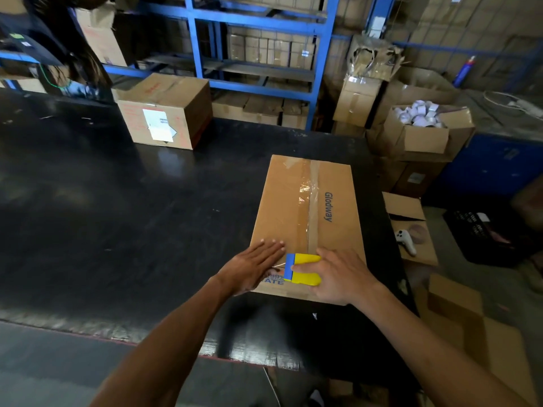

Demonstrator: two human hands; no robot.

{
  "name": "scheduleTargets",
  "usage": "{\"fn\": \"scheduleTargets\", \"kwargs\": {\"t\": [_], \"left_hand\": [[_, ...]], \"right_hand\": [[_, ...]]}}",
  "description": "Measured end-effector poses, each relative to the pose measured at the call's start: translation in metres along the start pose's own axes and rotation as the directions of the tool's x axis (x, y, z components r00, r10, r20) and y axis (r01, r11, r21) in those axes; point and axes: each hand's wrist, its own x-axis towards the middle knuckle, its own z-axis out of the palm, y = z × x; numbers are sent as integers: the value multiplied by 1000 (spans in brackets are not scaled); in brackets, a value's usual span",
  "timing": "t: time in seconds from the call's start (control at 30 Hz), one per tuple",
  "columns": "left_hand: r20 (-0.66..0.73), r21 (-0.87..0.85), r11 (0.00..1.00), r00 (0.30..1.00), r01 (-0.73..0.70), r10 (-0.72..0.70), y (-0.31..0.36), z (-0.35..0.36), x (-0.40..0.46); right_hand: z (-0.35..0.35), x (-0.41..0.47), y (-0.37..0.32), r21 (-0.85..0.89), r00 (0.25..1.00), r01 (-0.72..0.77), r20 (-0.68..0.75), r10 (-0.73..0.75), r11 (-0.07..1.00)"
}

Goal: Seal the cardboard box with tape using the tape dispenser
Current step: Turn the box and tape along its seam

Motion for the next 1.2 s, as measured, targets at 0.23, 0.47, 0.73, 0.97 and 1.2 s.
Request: {"fn": "scheduleTargets", "kwargs": {"t": [0.23,0.47,0.73,0.97,1.2], "left_hand": [[26,-61,998,999,21,-20,-4,3,0],[34,-99,994,999,40,-37,-8,5,-1],[12,-5,1000,1000,-9,9,-1,-1,0],[-45,72,985,986,-160,163,40,-8,67],[35,33,989,989,-144,143,45,8,82]], "right_hand": [[-2,1,3,13,1000,0,23,0,1000],[-3,-33,47,-20,994,-31,108,33,999],[18,-44,69,-43,989,0,148,6,999],[13,-39,73,-21,987,-1,159,4,1000],[23,-44,71,-56,998,-5,58,8,998]]}}
